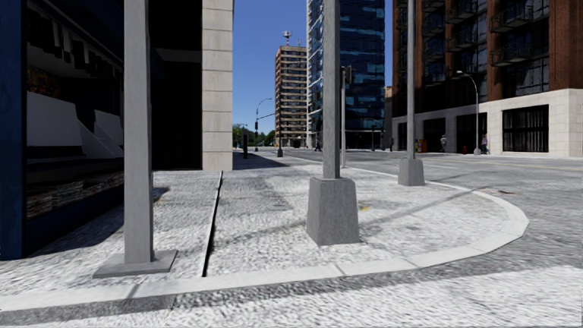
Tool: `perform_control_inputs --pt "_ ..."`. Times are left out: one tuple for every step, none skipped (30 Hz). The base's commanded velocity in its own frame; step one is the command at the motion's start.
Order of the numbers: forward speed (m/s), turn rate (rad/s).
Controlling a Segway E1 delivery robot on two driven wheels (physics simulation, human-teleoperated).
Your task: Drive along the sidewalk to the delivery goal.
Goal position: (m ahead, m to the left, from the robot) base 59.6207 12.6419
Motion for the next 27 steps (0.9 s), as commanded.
perform_control_inputs --pt "1.53 0.29" --pt "1.53 0.29" --pt "1.53 0.31" --pt "1.53 0.31" --pt "1.53 0.32" --pt "1.53 0.35" --pt "1.53 0.35" --pt "1.53 0.36" --pt "1.53 0.37" --pt "1.53 0.37" --pt "1.53 0.37" --pt "1.53 0.37" --pt "1.53 0.37" --pt "1.53 0.37" --pt "1.53 0.37" --pt "1.53 0.37" --pt "1.53 0.37" --pt "1.53 0.37" --pt "1.53 0.37" --pt "1.53 0.37" --pt "1.53 0.37" --pt "1.53 0.37" --pt "1.53 0.37" --pt "1.53 0.37" --pt "1.53 0.37" --pt "1.53 0.37" --pt "1.53 0.37"
